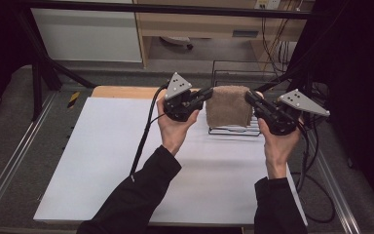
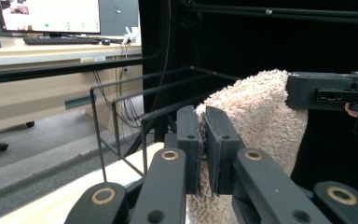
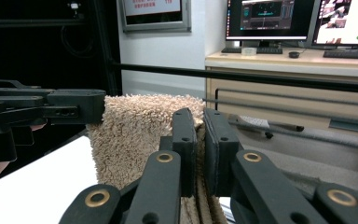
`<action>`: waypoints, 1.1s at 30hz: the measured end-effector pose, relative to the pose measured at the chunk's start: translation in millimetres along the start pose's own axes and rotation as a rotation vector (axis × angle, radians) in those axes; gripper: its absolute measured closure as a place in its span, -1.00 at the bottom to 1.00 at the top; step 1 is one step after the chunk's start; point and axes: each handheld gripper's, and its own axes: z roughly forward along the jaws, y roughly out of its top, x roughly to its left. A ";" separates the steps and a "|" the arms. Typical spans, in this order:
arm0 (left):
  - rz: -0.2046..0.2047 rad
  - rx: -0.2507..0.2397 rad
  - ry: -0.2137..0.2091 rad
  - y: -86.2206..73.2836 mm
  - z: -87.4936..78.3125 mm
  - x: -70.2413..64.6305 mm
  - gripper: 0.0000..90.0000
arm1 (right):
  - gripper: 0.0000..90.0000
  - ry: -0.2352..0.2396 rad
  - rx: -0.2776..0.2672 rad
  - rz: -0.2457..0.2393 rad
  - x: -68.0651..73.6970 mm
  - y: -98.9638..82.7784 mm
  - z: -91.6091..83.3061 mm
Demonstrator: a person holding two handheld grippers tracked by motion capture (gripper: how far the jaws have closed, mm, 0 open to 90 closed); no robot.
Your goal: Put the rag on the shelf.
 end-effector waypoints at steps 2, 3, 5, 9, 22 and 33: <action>0.002 -0.009 -0.001 4.6 1.4 0.2 0.88 | 0.87 -0.003 -0.009 -0.002 -1.2 4.3 0.5; 0.001 -0.014 -0.004 7.0 1.9 0.4 0.88 | 0.87 -0.004 -0.011 -0.002 -1.7 6.6 0.6; 0.008 -0.020 -0.003 12.1 3.1 0.2 0.88 | 0.87 -0.005 -0.019 -0.005 -2.8 11.0 0.3; 0.020 -0.025 0.000 19.5 5.4 0.4 0.88 | 0.87 -0.011 -0.032 -0.012 -4.5 19.0 0.5; 0.022 -0.055 0.007 39.4 18.5 3.8 0.88 | 0.87 -0.033 -0.066 -0.014 -13.3 34.6 5.6; 0.026 -0.066 0.008 55.6 37.8 2.4 0.89 | 0.88 -0.062 -0.079 -0.018 -29.6 51.5 9.2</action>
